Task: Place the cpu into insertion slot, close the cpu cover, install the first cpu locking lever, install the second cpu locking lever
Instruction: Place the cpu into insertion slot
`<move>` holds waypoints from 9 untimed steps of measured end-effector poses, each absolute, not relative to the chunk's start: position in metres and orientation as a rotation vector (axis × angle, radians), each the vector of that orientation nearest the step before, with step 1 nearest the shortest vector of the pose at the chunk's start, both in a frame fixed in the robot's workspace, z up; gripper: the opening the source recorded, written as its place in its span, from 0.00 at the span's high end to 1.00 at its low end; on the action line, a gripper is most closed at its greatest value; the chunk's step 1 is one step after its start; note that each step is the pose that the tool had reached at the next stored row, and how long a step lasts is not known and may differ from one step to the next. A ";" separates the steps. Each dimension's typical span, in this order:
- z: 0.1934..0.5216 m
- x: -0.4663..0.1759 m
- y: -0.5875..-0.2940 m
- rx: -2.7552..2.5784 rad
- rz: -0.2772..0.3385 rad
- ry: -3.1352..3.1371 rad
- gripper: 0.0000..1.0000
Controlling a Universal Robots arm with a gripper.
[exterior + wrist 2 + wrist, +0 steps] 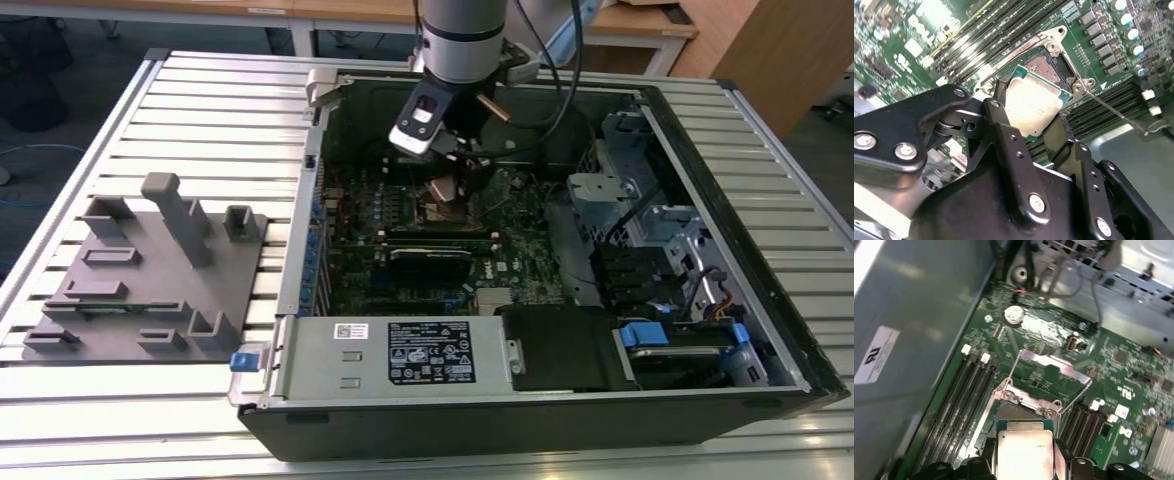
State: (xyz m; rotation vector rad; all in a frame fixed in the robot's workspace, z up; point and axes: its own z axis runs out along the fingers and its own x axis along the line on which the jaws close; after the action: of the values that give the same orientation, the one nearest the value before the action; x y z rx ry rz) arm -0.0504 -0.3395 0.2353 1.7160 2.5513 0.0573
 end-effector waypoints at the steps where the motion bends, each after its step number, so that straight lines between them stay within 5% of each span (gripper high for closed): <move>1: 0.235 -0.050 -0.340 1.739 0.056 2.535 0.46; 9: 0.233 -0.050 -0.340 1.896 0.049 2.417 0.46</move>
State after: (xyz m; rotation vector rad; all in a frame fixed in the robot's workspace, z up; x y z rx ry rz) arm -0.0505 -0.3396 0.2334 1.8964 2.4172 0.0493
